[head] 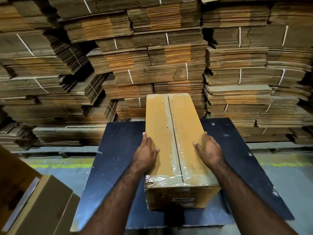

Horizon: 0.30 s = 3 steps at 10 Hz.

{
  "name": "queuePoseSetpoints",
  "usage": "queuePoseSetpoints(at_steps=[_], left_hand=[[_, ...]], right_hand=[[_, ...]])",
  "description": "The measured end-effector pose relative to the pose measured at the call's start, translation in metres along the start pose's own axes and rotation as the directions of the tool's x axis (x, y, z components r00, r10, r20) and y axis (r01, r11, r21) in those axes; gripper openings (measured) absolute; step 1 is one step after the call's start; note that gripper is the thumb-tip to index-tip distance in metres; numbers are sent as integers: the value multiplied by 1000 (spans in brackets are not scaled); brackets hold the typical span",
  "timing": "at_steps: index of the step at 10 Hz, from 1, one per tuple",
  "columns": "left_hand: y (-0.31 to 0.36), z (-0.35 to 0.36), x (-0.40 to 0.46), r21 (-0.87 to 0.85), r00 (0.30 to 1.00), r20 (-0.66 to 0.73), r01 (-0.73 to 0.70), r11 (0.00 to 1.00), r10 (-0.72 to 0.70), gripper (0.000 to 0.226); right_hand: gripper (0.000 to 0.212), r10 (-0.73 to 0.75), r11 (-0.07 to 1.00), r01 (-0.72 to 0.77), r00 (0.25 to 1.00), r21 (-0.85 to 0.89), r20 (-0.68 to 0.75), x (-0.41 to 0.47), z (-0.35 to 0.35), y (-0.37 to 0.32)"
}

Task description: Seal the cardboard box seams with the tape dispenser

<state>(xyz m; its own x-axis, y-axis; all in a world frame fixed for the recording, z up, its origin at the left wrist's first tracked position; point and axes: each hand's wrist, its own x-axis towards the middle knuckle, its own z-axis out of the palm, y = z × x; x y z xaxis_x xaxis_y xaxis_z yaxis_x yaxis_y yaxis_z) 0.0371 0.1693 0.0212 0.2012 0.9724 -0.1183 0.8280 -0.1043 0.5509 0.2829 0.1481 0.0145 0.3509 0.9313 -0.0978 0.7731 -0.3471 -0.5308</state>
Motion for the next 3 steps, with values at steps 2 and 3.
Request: queuePoseSetpoints(at_steps=[2,3], left_hand=[[-2,0,4,-32,1000,-23,-10,999,9,66],[-3,-1,0,-8,994,-95,-56,998,55,62]], right_hand=[[73,20,1000,-20,1000,13,20,1,-2,-2],[72,-37,999,37,998,3,-51,-7,-5,-5]])
